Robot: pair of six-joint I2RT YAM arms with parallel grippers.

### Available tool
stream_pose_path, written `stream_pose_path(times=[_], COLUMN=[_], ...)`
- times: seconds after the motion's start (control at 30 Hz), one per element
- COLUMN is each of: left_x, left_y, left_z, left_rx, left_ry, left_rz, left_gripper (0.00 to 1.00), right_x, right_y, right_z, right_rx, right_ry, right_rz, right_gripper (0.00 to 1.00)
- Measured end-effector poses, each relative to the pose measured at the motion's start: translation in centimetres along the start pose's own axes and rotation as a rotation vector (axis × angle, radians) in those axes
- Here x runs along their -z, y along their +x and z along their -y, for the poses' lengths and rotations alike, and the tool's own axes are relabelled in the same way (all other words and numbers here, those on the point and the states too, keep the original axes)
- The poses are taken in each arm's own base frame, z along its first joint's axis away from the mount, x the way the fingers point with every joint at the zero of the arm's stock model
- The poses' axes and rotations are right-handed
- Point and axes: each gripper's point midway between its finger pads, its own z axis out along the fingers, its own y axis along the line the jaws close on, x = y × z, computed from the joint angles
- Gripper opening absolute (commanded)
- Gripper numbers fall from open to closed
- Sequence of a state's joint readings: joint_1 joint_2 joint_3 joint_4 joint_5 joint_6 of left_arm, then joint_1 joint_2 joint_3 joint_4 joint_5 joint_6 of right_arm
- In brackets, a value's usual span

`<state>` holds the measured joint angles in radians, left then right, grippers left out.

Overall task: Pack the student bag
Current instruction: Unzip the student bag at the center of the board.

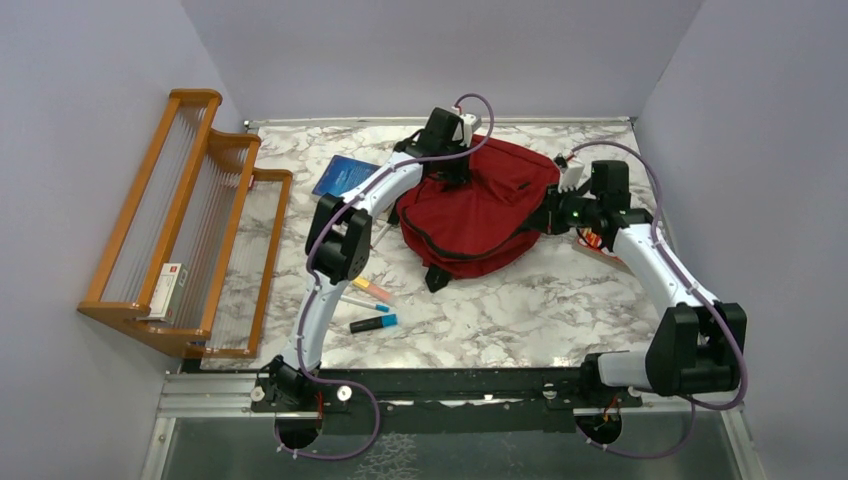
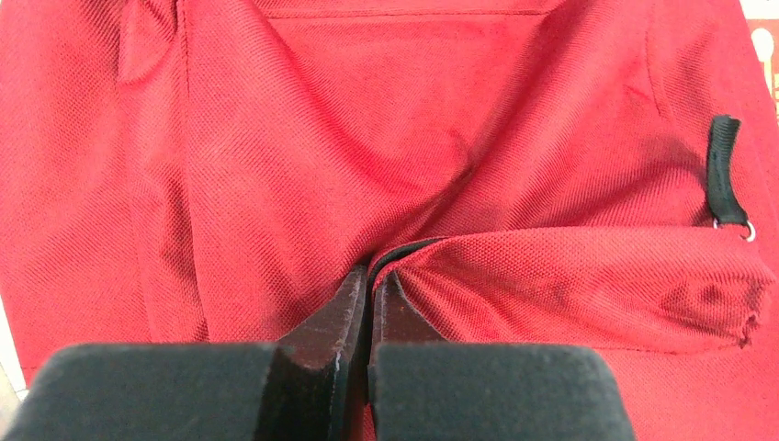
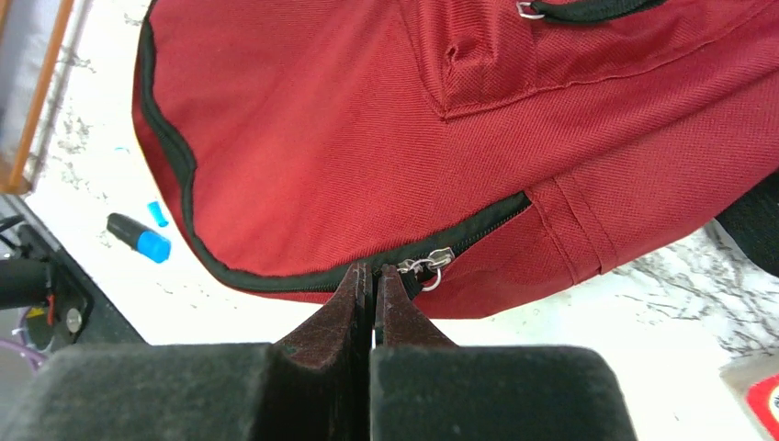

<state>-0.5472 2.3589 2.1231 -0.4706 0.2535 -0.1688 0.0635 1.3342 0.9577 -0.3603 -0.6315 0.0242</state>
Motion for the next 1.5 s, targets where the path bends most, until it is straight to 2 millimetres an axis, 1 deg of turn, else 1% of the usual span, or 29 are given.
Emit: stream_pose_path(times=[0.13,0.27,0.47,0.6,0.7,0.77,0.83,0.9,0.97,1.0,1.1,1.13,1.23,1.33,1.43,1.5], left_x=[-0.4,-0.7,-1.2,-1.2,-1.3,-1.4,-1.4,-1.1,-0.5,0.1,2.2,2.8,5.5,8.2,10.1,10.9], left_y=[0.3,0.5,1.0,1.1,1.2,1.6,2.3,2.8,2.9,2.7,1.6,1.2,-0.5,-2.2,-2.5,-1.6], left_z=[0.0,0.3,1.7,2.1,2.1,2.0,1.7,1.6,1.5,1.6,1.9,2.1,2.9,4.0,5.2,6.3], left_rx=[0.016,0.016,-0.009,-0.021,-0.032,-0.04,-0.047,-0.052,-0.059,-0.067,-0.084,-0.087,-0.105,-0.123,-0.14,-0.152], left_ry=[-0.001,0.004,0.01,0.013,0.014,0.013,0.007,0.001,-0.009,-0.013,-0.023,-0.025,-0.021,-0.005,0.048,0.098], left_rz=[-0.009,-0.016,-0.028,-0.029,-0.031,-0.037,-0.05,-0.061,-0.062,-0.056,-0.027,-0.016,0.044,0.116,0.17,0.188], left_gripper=[0.0,0.0,0.0,0.0,0.11,0.2,0.33,0.47,0.59,0.63,0.71,0.72,0.75,0.76,0.76,0.76], right_x=[0.2,0.3,-0.5,-1.0,-0.8,-0.5,-0.1,0.2,0.2,0.2,0.2,0.2,0.1,0.1,0.1,0.1], right_y=[0.7,1.1,1.9,1.6,1.1,0.5,-0.1,-0.6,-0.8,-0.8,-0.9,-0.9,-1.0,-1.1,-1.2,-1.3], right_z=[-1.0,-2.1,-3.8,-4.4,-4.3,-4.0,-3.9,-3.6,-3.4,-3.3,-3.1,-2.9,-2.6,-2.2,-1.9,-1.7], right_rx=[-0.017,-0.031,-0.068,-0.086,-0.088,-0.085,-0.082,-0.08,-0.083,-0.086,-0.099,-0.104,-0.126,-0.15,-0.177,-0.196], right_ry=[-0.047,-0.087,-0.141,-0.157,-0.134,-0.104,-0.076,-0.051,-0.036,-0.029,-0.015,-0.008,0.017,0.04,0.061,0.073], right_rz=[0.0,0.016,0.01,0.031,0.062,0.093,0.125,0.15,0.158,0.159,0.164,0.165,0.172,0.179,0.186,0.19], right_gripper=[0.01,0.01,0.01,0.01,0.01,0.01,0.01,0.01,0.01,0.01,0.01,0.01,0.01,0.01,0.01,0.01])
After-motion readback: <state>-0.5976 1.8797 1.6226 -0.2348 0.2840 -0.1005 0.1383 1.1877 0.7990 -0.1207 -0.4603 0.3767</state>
